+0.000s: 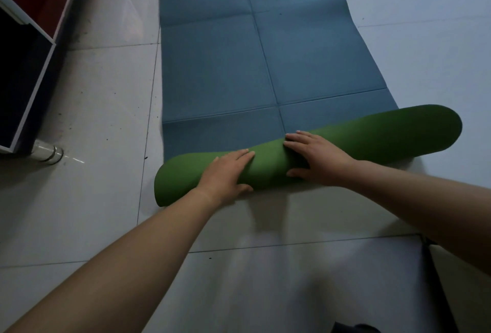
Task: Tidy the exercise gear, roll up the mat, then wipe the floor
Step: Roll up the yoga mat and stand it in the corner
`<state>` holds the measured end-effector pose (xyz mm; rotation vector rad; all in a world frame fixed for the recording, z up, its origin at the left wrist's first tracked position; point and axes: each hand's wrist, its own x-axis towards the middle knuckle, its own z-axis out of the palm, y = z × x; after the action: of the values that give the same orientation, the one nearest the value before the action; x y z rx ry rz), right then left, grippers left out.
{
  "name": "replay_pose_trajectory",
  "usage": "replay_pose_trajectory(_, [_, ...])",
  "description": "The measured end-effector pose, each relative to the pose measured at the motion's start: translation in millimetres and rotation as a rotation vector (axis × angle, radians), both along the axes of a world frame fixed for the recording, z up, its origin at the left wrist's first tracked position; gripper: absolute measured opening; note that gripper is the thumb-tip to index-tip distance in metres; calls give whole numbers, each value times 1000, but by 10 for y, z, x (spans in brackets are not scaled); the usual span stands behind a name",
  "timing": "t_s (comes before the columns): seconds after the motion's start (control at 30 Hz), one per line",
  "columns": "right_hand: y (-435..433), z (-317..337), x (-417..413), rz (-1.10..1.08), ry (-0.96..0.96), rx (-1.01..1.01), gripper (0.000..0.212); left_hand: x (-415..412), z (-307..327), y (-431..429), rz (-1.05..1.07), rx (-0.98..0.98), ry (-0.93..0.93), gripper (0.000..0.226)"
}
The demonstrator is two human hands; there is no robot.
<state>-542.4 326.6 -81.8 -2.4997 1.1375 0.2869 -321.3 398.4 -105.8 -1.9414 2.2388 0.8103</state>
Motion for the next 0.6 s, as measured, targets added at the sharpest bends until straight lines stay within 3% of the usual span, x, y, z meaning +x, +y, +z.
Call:
replay_pose_trajectory(0.3, [67,10,-63,-7,-65,11,79,58,-42,-42,-37,-66,98,63])
replay_pose_trajectory(0.6, [101,191,134,-80,-215,4,65,460,454,-313,-321,-113,-37,48])
